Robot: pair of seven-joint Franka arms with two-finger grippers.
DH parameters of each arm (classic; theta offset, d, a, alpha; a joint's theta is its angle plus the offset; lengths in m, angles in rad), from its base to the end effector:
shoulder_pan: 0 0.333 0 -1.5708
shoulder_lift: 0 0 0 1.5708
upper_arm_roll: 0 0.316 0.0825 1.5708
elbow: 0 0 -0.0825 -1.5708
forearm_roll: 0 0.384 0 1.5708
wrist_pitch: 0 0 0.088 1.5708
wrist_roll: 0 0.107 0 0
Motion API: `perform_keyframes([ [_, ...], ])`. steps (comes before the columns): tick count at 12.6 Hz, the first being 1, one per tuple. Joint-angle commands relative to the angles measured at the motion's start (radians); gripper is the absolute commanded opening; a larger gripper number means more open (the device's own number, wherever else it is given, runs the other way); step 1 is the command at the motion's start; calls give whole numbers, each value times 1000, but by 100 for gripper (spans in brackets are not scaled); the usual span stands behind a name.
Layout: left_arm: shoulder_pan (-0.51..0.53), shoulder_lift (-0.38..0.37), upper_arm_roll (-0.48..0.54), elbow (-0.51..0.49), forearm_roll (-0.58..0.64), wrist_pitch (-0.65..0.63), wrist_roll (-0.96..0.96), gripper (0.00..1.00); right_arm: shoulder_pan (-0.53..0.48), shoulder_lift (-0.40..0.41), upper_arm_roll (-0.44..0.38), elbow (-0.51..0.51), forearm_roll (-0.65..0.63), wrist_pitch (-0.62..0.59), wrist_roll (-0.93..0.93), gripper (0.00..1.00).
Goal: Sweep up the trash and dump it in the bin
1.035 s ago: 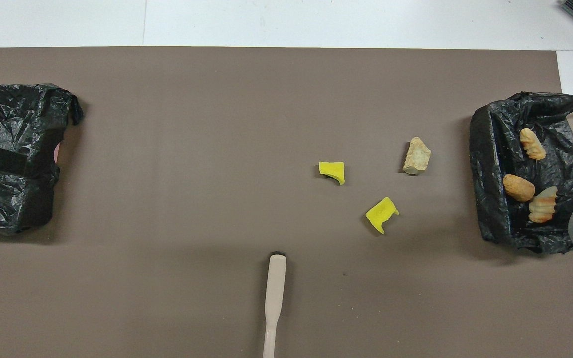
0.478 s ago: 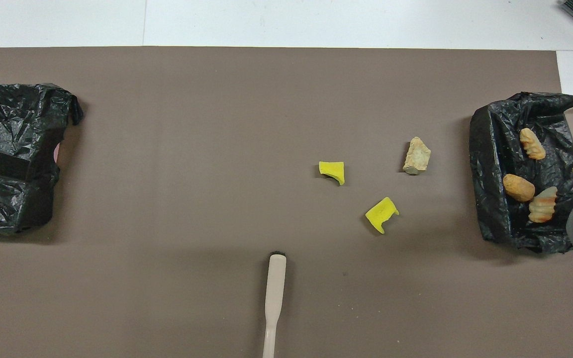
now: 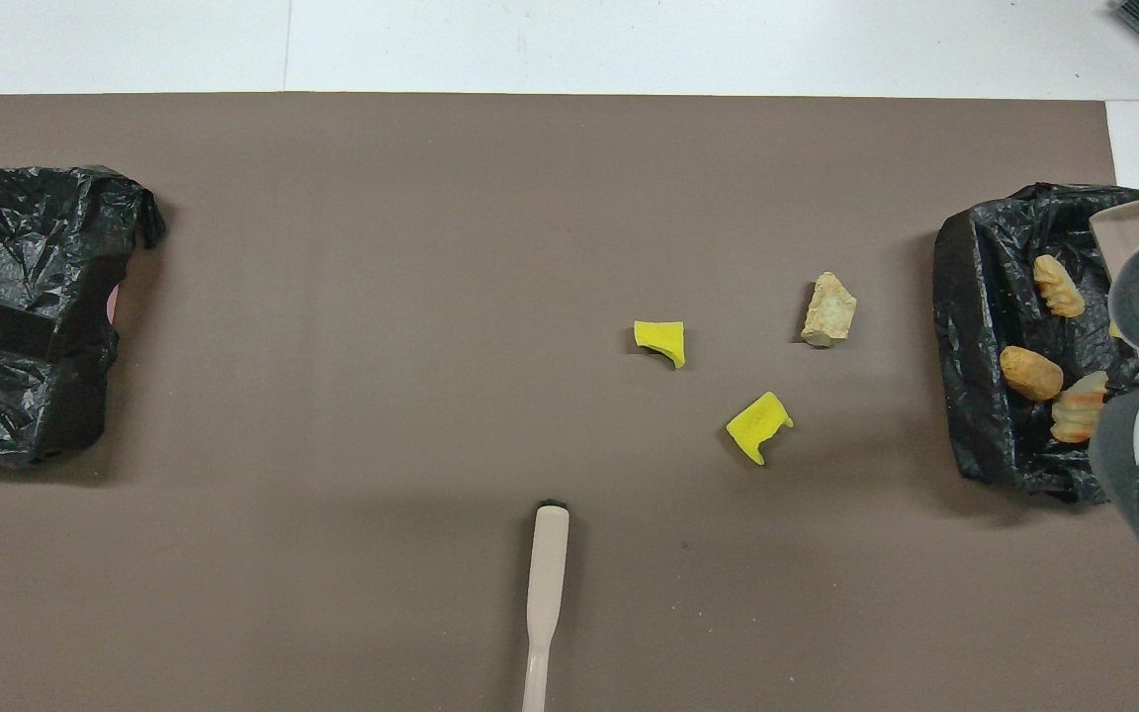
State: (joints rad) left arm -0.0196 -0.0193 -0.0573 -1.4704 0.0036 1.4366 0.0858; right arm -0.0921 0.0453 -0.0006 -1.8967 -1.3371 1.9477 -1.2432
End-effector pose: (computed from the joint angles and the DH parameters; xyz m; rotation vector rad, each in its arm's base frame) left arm 0.5327 -0.0410 0.6700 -3.1266 0.2542 0.0228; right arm 0.5832 -0.1198 0.5241 1.3207 1.5225 -0.8776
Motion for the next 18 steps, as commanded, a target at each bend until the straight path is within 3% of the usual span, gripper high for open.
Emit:
perform_keyframes([
  [1, 0, -11, 7, -1, -7, -10, -1, 100, 5, -16, 2, 5, -100, -51, 28, 0],
  [4, 0, -11, 7, -1, -7, -10, -1, 100, -15, -45, 1, 2, -123, -24, -8, 0],
  [6, 0, -11, 7, -1, -7, -10, -1, 100, -66, -41, 1, -15, -85, 101, -71, 0],
  [8, -2, -11, 7, -1, -7, -10, -1, 100, -100, -28, -4, -13, 66, 138, -143, 0],
  [11, 0, -11, 7, -1, -7, -10, -1, 100, -43, -31, 1, 25, -78, 12, -112, 0],
  [13, 0, -11, 7, -1, -7, -10, -1, 100, -32, -38, 2, 13, -71, 11, -67, 0],
  [18, 0, -11, 7, -1, -7, -10, -1, 100, -57, -21, -1, 22, 200, 33, -74, 0],
])
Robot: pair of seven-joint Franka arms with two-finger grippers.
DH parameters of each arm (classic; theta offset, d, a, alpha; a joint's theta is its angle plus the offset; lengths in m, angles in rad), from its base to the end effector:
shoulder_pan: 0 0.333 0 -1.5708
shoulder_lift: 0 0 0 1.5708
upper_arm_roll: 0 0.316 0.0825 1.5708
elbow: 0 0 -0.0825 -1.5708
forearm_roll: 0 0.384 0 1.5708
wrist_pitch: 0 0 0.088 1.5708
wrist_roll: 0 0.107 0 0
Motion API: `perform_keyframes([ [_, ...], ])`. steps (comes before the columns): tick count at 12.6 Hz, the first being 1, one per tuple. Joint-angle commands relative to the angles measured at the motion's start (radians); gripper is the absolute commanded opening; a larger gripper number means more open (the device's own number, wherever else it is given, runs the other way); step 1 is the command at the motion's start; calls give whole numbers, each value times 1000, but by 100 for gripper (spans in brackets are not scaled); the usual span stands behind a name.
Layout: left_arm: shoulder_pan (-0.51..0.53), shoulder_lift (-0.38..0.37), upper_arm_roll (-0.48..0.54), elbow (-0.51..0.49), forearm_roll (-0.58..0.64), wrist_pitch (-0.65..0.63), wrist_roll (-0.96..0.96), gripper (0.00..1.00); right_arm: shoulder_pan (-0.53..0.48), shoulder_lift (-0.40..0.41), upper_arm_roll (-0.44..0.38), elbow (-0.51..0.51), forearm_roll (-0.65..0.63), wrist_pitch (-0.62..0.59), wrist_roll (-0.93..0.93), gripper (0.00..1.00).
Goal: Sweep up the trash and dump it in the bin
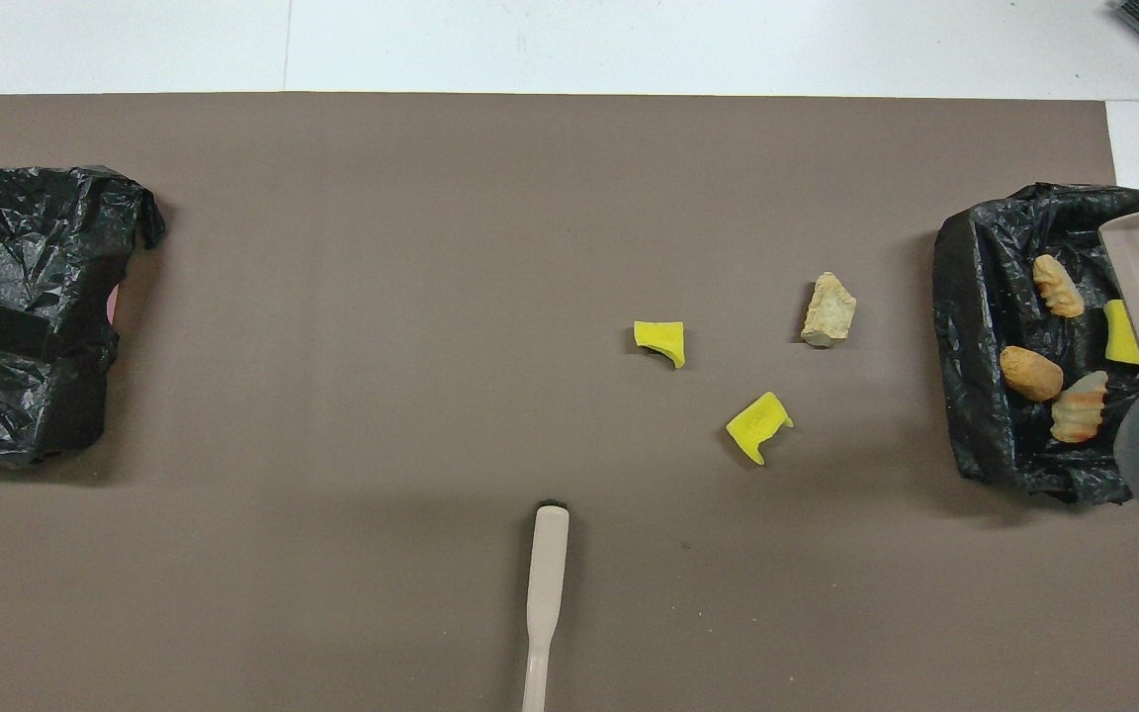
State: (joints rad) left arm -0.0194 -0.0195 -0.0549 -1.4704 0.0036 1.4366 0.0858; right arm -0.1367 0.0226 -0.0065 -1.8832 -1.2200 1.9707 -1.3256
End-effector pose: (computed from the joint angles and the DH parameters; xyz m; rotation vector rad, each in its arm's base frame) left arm 0.5327 -0.0396 0.6701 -3.1270 0.2501 0.0225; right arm 0.5734 -0.1436 0.5375 1.4207 1.5765 -0.8507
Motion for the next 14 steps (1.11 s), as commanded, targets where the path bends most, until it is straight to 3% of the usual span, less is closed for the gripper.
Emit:
perform_keyframes([
  [1, -1, -11, 4, -1, -7, -10, -1, 100, -12, 2, 5, 16, 162, 10, 8, 0],
  [8, -1, -11, 4, -1, -7, -10, -1, 100, -9, 11, 5, 81, 670, -56, 70, 0],
  [14, -1, -11, 4, -1, -7, -10, -1, 100, 64, -9, 8, 73, 979, -258, 564, 0],
])
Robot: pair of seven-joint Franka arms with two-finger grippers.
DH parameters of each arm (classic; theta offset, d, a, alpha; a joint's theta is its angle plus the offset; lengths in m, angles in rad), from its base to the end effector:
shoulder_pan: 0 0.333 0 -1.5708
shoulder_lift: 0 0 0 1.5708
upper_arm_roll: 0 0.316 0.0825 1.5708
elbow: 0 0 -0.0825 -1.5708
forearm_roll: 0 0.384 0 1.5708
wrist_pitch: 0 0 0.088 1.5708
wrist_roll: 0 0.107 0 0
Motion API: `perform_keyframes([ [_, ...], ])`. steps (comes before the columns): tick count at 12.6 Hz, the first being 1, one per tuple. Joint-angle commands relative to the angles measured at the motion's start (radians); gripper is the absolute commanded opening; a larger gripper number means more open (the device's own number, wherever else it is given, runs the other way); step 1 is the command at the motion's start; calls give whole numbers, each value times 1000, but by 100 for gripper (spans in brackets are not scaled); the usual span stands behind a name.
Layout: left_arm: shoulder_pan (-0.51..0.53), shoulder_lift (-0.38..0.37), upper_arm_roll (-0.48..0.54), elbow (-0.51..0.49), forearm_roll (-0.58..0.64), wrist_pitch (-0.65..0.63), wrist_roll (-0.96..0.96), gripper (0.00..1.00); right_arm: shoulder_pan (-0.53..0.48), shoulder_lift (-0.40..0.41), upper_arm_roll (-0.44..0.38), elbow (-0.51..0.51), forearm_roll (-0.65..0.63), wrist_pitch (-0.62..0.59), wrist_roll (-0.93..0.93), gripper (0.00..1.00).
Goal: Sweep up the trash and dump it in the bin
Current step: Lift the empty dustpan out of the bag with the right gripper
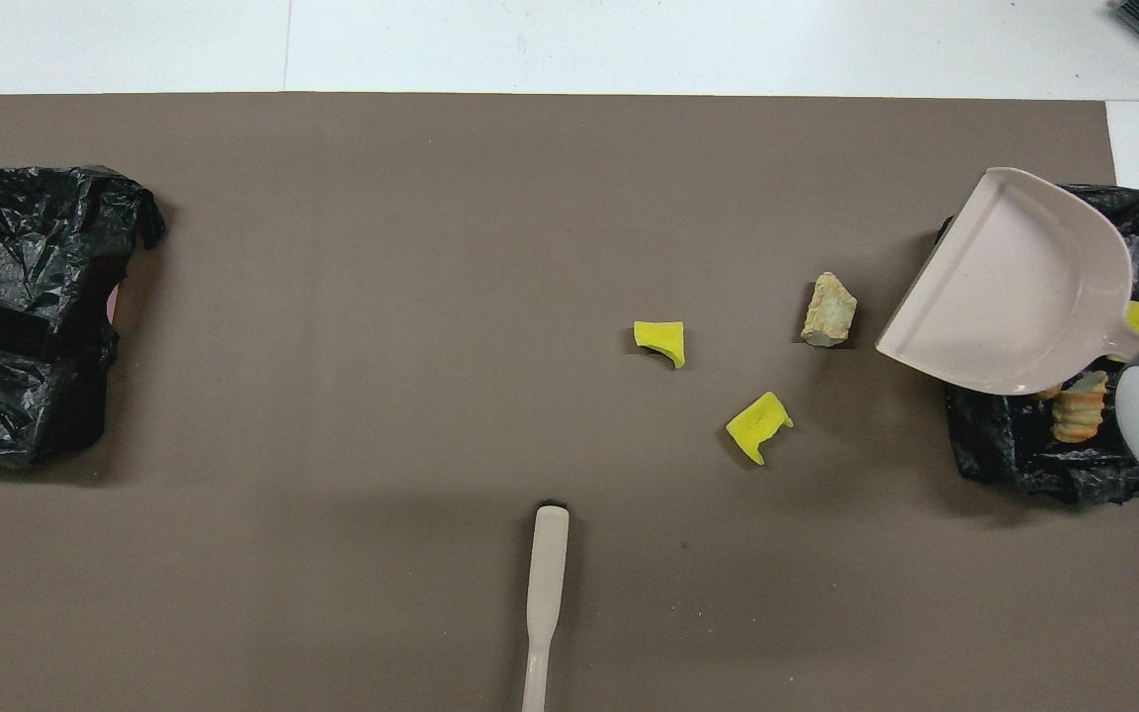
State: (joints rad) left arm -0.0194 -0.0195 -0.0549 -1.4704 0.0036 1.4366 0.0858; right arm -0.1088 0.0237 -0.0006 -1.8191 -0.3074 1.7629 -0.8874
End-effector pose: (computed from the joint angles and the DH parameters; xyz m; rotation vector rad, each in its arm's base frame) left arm 0.5327 -0.0396 0.6701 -3.1270 0.2501 0.0225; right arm 0.5560 -0.0879 0.5136 2.6429 1.1950 -0.3108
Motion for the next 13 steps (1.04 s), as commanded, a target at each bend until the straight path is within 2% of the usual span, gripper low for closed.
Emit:
perform_keyframes([
  [1, -1, -11, 4, -1, -7, -10, -1, 100, 67, -8, 2, 9, 89, -81, 237, 0],
  [4, -1, -11, 4, -1, -7, -10, -1, 100, 135, 8, 2, 4, 210, -125, 534, 0],
  [8, -1, -11, 4, -1, -7, -16, -1, 100, 285, 30, 4, 27, 365, -132, 885, 0],
  [11, -1, -11, 4, -1, -7, -16, -1, 100, 392, 67, 5, 101, 383, -128, 1030, 0],
  [13, -1, -13, 4, -2, -5, -24, -7, 100, 463, 148, 5, 154, 436, -97, 1201, 0],
])
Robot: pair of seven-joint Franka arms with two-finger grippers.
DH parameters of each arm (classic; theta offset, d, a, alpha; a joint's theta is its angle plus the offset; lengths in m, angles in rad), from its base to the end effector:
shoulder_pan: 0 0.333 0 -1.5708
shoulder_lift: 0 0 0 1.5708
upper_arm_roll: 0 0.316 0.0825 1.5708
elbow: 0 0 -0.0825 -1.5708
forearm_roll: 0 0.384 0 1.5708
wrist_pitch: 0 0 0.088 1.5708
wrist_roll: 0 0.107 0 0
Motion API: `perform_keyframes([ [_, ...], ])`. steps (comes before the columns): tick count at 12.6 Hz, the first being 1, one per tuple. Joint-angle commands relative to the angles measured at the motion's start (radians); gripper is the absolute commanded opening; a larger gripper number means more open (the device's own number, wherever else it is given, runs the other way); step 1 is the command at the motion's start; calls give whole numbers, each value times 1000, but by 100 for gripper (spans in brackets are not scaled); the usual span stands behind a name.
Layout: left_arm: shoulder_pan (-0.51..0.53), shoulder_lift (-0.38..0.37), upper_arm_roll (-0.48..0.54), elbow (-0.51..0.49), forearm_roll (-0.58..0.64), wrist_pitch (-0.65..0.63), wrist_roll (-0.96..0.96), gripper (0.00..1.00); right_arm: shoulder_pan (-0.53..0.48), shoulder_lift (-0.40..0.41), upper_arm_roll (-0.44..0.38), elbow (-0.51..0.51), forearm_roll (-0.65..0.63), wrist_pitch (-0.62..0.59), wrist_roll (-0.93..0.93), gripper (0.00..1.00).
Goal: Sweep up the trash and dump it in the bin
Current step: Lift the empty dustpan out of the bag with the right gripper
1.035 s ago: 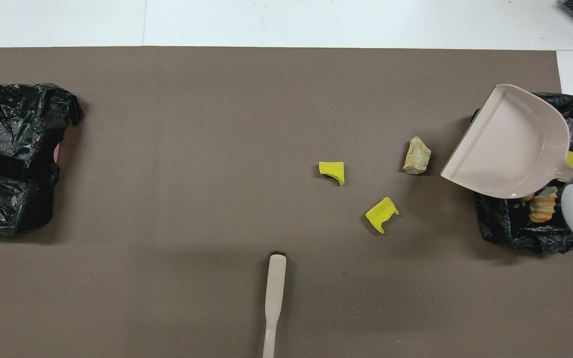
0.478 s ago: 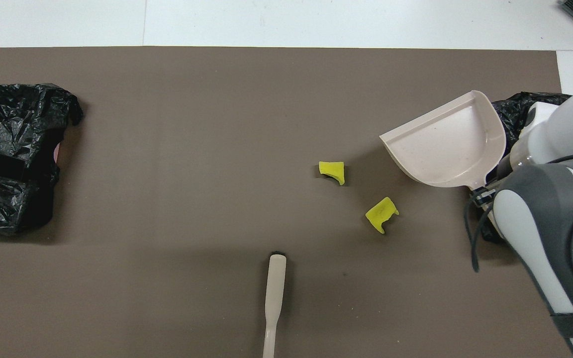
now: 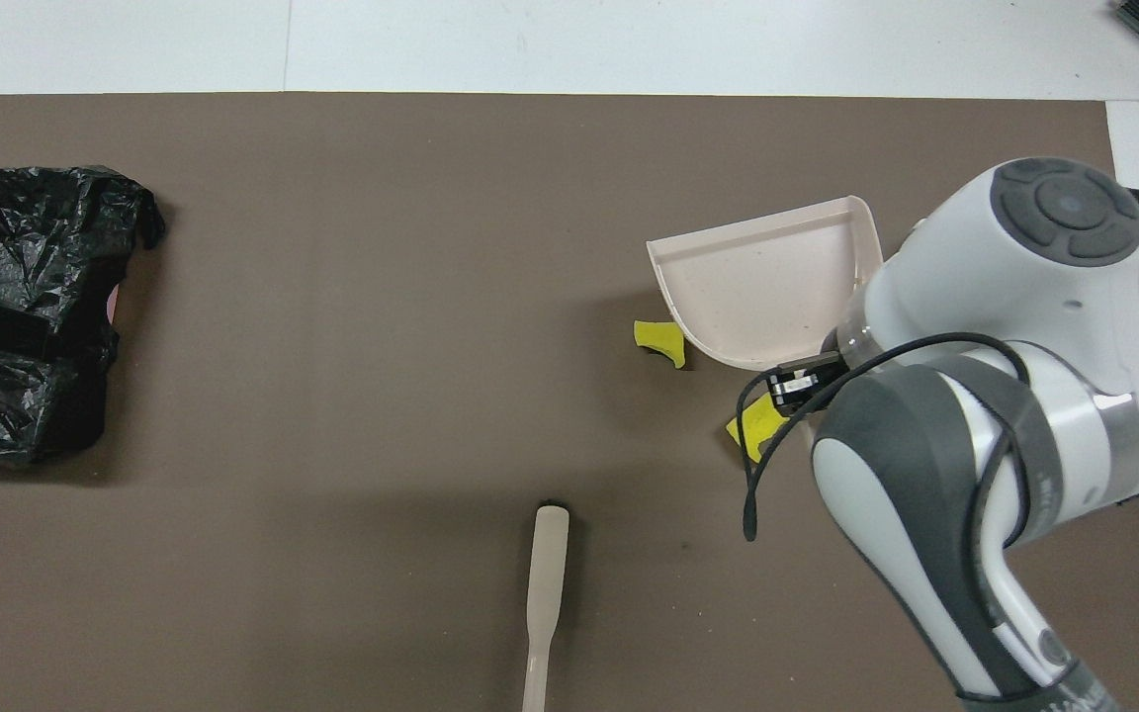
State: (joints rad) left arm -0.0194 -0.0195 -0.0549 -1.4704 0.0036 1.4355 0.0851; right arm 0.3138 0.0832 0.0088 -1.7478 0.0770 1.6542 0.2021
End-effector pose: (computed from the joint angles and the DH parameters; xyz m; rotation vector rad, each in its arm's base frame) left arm 0.5326 -0.0396 0.6700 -3.1270 0.2490 0.0242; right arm 0.5369 0.1874 0.5015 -3.0948 -0.1662 0.2962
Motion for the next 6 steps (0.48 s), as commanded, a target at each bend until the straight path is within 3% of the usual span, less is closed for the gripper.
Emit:
perform_keyframes([
  [1, -1, -22, 4, -10, -7, -32, -7, 100, 85, 134, -4, 135, 55, 31, 152, 0],
  [6, 9, -25, 4, -18, -5, -18, 12, 100, 162, 335, -4, 274, 92, 195, 264, 0],
])
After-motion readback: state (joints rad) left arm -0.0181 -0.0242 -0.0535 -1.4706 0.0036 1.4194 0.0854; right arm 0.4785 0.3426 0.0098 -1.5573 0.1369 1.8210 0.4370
